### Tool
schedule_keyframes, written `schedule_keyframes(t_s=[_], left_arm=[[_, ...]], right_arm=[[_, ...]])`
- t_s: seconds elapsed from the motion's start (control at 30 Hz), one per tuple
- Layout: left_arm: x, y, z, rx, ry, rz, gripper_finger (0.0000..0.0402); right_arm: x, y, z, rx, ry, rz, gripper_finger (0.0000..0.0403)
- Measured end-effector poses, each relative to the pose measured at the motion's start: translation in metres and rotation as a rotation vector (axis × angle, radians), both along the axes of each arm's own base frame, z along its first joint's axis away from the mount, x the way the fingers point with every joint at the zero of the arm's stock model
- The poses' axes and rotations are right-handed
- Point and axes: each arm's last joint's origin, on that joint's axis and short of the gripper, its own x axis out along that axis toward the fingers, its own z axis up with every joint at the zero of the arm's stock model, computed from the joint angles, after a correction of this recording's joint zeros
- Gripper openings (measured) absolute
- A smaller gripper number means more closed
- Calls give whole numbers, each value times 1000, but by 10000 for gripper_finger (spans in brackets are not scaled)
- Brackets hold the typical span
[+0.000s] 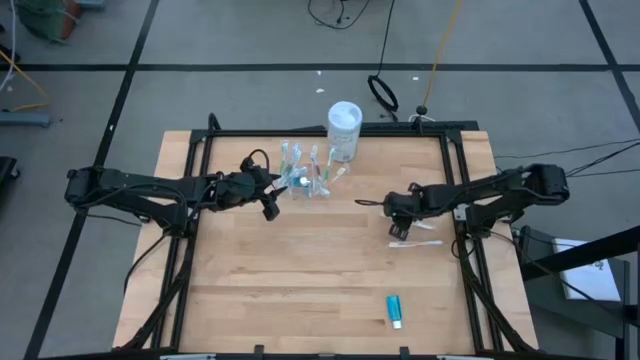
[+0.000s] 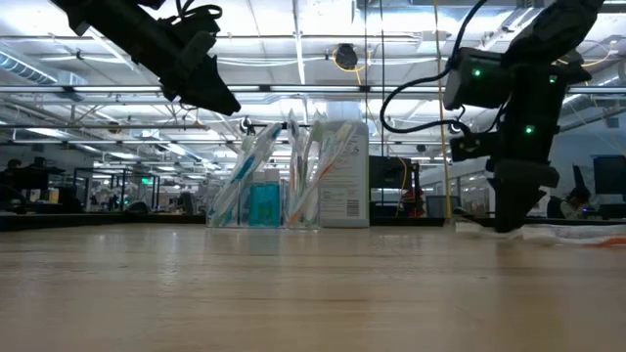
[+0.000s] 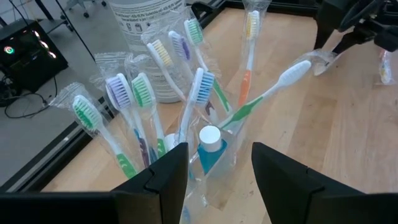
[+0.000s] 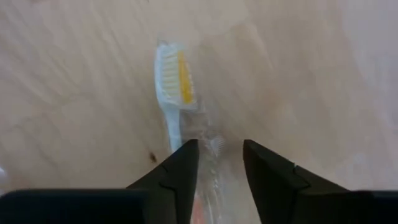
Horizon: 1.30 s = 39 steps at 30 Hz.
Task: Pick & Place toothbrushing station
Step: Put the orange toothbrush into the transparent organizer
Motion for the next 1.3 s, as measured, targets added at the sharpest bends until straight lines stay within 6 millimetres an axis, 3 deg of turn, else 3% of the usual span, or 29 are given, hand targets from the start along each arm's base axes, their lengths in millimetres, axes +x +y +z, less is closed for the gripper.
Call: schedule_keyframes(t_s=[0.27,0.53,0.73,0.93,1.13,1.3], left_arm=[[0,0,0,0,0,0,184],[0,0,0,0,0,0,184],[0,0,0,0,-1,1,184],[2,0,3,1,-36,1,184],[2,0,3,0,-35,-12,184],[2,0,3,-1,-34,-18,184]], right_arm=[[5,-1,6,8,-99,4,9],[15,-2,35,-41,-389,44,2],[38,-2,72,-120,-817,96,1],[70,3,103,-313,-1296,227,0],[91,-6,103,-471,-1569,216,0],[119,-26,97,-524,-1559,173,0]])
